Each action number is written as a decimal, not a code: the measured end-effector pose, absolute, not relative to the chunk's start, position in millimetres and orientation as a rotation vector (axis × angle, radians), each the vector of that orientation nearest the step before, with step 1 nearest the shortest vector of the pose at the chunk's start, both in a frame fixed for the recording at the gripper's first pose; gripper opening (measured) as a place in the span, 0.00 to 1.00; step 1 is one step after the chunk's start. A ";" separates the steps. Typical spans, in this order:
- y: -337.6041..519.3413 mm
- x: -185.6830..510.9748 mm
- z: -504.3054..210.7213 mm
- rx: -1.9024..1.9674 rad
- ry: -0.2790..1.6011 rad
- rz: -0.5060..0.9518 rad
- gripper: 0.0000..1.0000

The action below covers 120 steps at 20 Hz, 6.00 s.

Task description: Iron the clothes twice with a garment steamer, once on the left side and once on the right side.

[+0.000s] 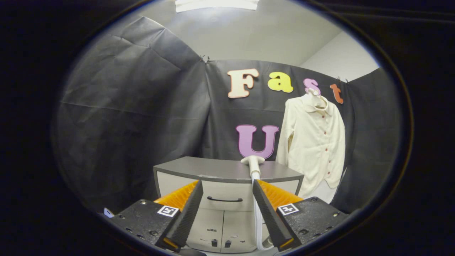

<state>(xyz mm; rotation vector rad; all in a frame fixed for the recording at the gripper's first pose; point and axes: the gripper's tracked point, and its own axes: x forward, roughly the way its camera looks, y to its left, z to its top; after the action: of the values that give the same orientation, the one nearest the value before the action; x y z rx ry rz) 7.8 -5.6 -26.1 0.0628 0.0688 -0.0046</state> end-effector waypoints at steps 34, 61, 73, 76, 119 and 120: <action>-77.2 260.4 -108.3 0.067 0.368 -0.113 0.76; -110.1 240.8 -97.2 0.177 0.257 -0.152 0.33; -160.9 199.1 -39.0 0.216 0.127 -0.094 0.33; -180.2 191.9 -19.1 0.209 0.084 -0.088 0.32; -375.1 201.1 -131.6 0.395 0.105 -0.241 0.32; -374.7 199.4 -139.9 0.403 0.117 -0.242 0.32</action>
<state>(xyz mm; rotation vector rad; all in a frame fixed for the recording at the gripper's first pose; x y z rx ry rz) 199.4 -374.7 -139.9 0.4032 0.1167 -0.2419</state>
